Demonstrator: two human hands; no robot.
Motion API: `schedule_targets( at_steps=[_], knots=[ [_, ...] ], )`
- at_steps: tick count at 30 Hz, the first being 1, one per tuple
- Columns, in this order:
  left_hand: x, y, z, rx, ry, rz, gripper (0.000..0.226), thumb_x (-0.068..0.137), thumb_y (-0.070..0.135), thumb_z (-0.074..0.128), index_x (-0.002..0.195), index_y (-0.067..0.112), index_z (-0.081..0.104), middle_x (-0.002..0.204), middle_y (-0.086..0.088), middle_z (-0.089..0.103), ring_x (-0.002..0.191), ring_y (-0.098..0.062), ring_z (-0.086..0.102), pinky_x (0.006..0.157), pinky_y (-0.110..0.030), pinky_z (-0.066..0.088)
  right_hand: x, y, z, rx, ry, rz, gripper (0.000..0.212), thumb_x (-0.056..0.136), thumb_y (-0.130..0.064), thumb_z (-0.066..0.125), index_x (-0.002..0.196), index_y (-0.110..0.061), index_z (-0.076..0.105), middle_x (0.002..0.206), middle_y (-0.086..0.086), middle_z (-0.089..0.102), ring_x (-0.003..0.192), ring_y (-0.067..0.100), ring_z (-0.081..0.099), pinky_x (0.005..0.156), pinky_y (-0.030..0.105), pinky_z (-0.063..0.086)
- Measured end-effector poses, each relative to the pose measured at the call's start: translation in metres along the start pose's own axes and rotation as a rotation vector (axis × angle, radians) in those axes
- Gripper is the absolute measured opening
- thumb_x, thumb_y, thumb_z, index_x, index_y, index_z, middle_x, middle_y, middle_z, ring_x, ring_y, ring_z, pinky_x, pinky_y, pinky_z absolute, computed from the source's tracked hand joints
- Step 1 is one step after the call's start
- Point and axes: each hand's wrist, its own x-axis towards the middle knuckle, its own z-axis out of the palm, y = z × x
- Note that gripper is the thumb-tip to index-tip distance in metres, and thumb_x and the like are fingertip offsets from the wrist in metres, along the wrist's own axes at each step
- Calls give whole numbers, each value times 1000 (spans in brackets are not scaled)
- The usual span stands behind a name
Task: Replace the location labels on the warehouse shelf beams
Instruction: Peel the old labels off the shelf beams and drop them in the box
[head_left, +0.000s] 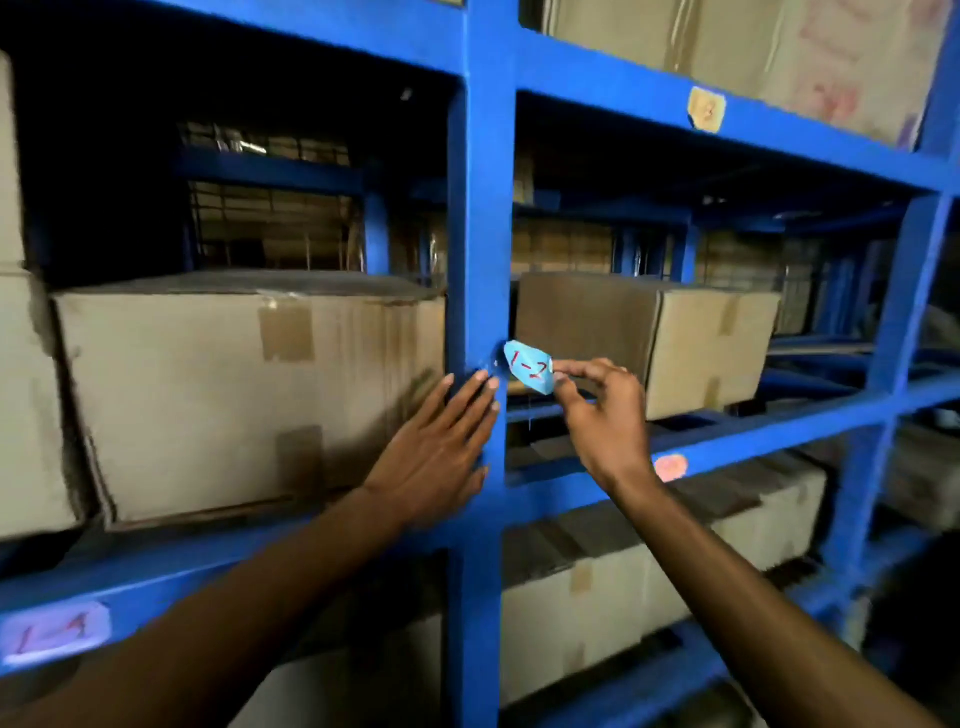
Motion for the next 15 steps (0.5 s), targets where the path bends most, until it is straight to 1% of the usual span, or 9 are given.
schedule_targets(
  at_steps=[3,5,8,11,12,13,15],
  knots=[
    [-23,45,31,-30,-84,33,70,74,51,62,127,6,56,139,-17,49,132,-29,43,106,-48,38,-27,45,0,38,-48,71,15,80,-4,61,88,-7,73,93,11,74,92,26,65,89,43,50],
    [-42,70,48,-31,-134,47,72,76,51,60,130,4,52,143,-19,44,135,-31,39,109,-47,35,-48,69,4,79,-84,133,14,80,-3,61,86,-6,73,92,13,73,89,22,65,88,40,50],
    [-72,110,68,-69,-248,36,73,77,48,59,133,2,48,147,-19,37,139,-31,31,112,-46,29,-90,107,9,145,-139,249,13,80,-1,62,85,-5,73,90,13,73,82,11,63,83,28,51],
    [-94,142,85,-104,-336,47,74,75,48,62,131,2,50,144,-18,42,138,-31,33,111,-46,31,-141,144,16,147,-182,334,12,79,-3,63,85,-7,73,89,9,73,81,6,61,78,10,44],
    [-102,152,89,-108,-359,58,74,74,47,62,132,1,49,144,-19,42,137,-31,34,111,-46,31,-160,156,17,149,-193,365,12,79,-3,64,86,-8,73,88,9,73,81,7,60,76,8,42],
    [-113,165,94,-100,-386,59,75,74,45,61,133,1,47,145,-19,40,138,-31,33,112,-46,30,-184,171,18,139,-214,410,12,79,-4,64,86,-8,73,87,9,72,82,11,61,76,12,44],
    [-132,188,108,-109,-466,75,76,75,41,60,136,0,41,149,-20,34,140,-31,27,114,-46,24,-230,206,19,121,-265,539,13,80,-4,63,87,-9,73,87,8,71,86,19,63,79,23,48]
  ],
)
